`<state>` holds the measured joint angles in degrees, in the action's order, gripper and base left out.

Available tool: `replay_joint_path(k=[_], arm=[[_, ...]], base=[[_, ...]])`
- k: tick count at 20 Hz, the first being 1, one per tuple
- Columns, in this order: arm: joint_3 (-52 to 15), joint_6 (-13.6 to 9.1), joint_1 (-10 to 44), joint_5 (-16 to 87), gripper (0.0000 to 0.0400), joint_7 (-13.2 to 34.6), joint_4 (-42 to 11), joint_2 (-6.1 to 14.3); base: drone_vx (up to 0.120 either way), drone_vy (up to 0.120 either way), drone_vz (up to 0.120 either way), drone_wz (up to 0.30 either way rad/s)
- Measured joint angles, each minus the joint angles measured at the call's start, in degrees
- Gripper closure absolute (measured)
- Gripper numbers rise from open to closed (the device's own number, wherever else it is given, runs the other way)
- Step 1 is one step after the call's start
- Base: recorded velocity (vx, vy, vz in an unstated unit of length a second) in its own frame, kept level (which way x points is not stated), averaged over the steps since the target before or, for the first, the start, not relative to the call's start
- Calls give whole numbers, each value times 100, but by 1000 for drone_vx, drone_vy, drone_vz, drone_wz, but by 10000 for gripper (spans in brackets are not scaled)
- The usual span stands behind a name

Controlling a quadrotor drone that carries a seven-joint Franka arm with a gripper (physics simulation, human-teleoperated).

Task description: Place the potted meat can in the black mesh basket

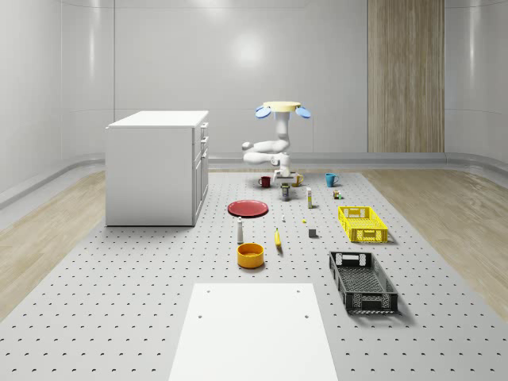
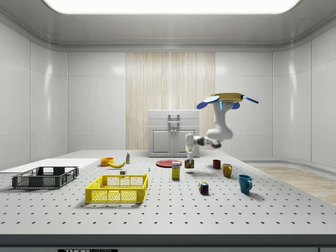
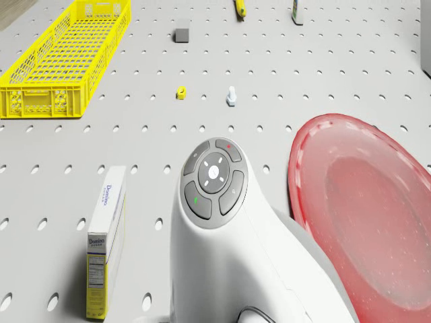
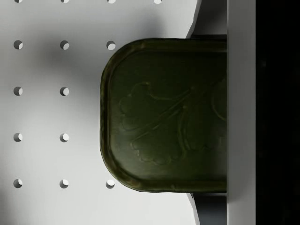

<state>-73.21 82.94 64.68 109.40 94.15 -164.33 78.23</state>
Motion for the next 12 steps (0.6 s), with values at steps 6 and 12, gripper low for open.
replay_joint_path(k=[6, 12], arm=[[-137, 6, 28, -143, 114, 33, -18, 51], [-185, 54, 51, -205, 114, 54, -20, 114]], base=[[120, 93, 100, 0], [120, 0, 67, 0]])
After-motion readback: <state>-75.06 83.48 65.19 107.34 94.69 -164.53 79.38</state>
